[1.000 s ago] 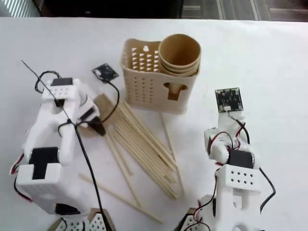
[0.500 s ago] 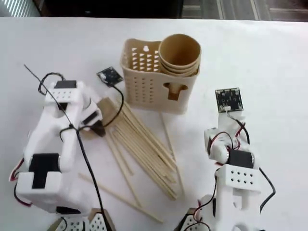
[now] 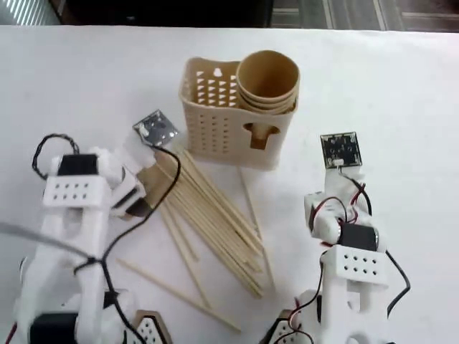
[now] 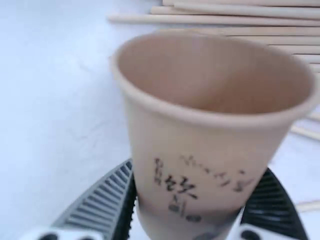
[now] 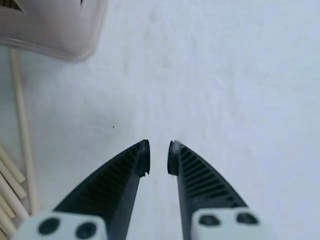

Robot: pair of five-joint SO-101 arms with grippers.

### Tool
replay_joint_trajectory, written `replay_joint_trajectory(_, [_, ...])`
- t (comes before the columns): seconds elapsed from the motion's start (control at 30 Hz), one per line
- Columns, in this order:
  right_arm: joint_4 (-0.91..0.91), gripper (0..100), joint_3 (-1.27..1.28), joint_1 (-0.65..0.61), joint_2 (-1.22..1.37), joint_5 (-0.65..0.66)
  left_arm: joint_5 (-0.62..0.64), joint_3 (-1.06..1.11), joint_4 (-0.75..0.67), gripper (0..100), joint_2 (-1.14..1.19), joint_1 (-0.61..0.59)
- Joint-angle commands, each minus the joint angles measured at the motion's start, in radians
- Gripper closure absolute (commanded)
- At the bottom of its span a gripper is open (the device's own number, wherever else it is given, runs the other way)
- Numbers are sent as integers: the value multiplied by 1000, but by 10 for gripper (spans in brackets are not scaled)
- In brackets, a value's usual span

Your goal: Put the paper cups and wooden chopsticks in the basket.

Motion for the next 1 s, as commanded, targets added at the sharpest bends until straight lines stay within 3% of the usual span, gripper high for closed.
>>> replay_joint_trajectory(0.0, [-15, 921, -8, 2, -18, -5, -6, 18, 37, 733, -209, 7])
replay_joint_trajectory(0.2, [-13, 921, -8, 2, -21, -5, 2, 97, 71, 734, -506, 10])
replay_joint_trajectory(0.4, [-1, 922, -26, -1, -25, -5, 137, 172, 60, 733, -750, 12])
replay_joint_trajectory(0.53, [136, 922, -144, -19, -25, -5, 227, 176, 63, 733, -862, 12])
replay_joint_trajectory(0.97, [653, 912, -822, -418, -15, -61, 427, 176, 61, 733, -1003, 12])
